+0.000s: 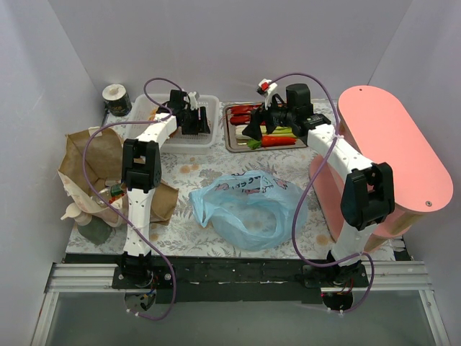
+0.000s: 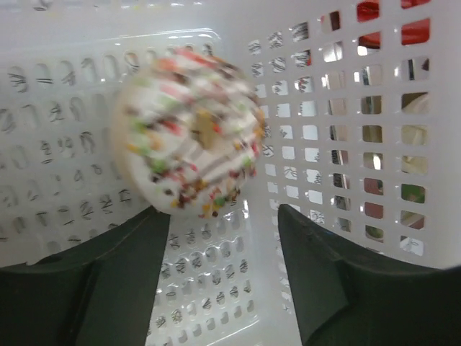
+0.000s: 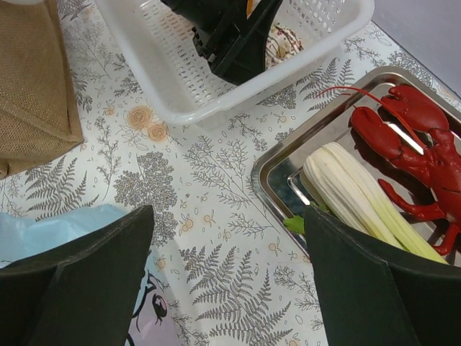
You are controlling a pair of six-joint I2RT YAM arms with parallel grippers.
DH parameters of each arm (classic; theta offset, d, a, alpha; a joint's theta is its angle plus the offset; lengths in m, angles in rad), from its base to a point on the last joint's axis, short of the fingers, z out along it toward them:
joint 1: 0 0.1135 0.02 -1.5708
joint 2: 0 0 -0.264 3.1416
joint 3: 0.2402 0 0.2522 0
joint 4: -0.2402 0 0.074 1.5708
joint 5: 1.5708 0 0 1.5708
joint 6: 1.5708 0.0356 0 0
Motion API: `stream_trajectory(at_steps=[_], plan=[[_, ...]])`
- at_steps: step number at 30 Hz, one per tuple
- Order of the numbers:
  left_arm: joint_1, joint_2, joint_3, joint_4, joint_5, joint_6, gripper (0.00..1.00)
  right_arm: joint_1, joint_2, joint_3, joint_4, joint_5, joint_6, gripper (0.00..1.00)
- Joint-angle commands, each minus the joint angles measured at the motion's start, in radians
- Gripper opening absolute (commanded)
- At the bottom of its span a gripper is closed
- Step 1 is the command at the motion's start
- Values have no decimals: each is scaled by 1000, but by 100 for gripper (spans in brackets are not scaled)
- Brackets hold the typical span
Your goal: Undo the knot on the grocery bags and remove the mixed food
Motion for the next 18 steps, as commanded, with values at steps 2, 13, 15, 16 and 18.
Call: stream_trajectory(at_steps=[2, 13, 15, 16, 18], plan=[[11, -93, 3, -52, -134, 31, 68, -7, -40, -26, 15, -35, -4, 91], [11, -362, -32, -66, 34, 139, 88, -25, -178, -144, -143, -58, -212, 98], [11, -429, -47, -100, 44, 211, 89, -27, -210, -161, -182, -65, -275, 98], [11, -458, -58, -109, 30, 230, 91, -27, -223, -170, -190, -65, -289, 98], [13, -543, -102, -137, -28, 277, 92, -27, -250, -200, -194, -59, -305, 98]])
